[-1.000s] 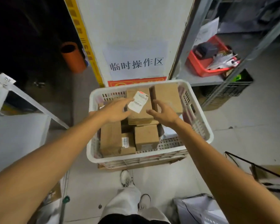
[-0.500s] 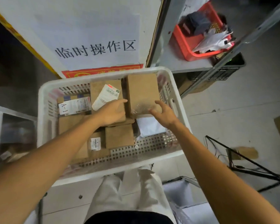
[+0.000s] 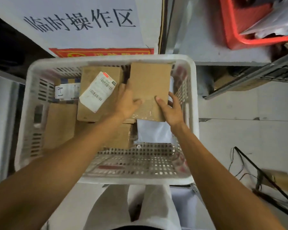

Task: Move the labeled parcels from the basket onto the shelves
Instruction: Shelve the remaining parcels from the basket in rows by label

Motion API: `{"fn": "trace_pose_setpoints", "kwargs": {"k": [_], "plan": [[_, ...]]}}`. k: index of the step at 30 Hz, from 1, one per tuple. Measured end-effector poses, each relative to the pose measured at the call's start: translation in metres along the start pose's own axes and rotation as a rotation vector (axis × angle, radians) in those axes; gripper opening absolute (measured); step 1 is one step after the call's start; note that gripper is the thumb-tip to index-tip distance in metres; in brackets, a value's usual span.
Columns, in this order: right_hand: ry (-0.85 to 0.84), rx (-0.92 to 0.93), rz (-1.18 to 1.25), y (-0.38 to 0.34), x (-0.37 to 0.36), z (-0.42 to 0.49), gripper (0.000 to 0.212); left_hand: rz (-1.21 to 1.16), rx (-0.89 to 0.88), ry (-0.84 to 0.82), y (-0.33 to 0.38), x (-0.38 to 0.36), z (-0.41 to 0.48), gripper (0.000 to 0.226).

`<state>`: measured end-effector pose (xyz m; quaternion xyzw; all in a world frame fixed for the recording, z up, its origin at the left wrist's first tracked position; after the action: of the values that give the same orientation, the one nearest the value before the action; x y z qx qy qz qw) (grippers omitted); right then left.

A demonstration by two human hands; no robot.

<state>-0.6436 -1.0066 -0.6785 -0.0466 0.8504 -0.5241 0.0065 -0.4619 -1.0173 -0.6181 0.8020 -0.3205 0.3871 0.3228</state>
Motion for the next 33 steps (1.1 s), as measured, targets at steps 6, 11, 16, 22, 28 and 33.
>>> {"fn": "trace_pose_setpoints", "kwargs": {"k": [6, 11, 16, 22, 28, 33], "plan": [[-0.017, -0.005, 0.066, 0.015, 0.009, -0.011, 0.057, -0.202, 0.096, -0.07, -0.013, -0.007, 0.006, 0.078], [0.145, -0.017, 0.017, 0.031, 0.028, -0.032, 0.054, -0.126, 0.095, -0.089, -0.02, -0.034, -0.011, 0.066], [0.047, -0.028, -0.028, 0.042, 0.019, -0.033, 0.081, -0.405, 0.167, -0.212, -0.04, -0.053, -0.01, 0.068], [0.048, 0.049, 0.006, 0.041, 0.011, -0.035, 0.077, -0.684, 0.291, -0.404, -0.043, -0.068, -0.017, 0.051], [-0.101, 0.041, 0.043, 0.028, 0.014, -0.058, 0.074, -0.81, 0.269, -0.394, -0.049, -0.066, -0.043, 0.045], [-0.105, 0.24, -0.028, -0.05, 0.014, -0.067, 0.065, -0.868, 0.13, -0.348, -0.043, -0.016, -0.06, 0.064]]}}
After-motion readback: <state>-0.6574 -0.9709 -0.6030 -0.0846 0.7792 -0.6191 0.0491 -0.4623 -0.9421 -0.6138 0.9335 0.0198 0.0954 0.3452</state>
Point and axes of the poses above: each hand's wrist, its own z-axis towards the middle knuckle, its own x-axis out of the back of the hand, y = z × x, the point moved 9 cm from there along z, towards the middle knuckle, and after that the axes turned 14 degrees about x, right-handed, at the moved point
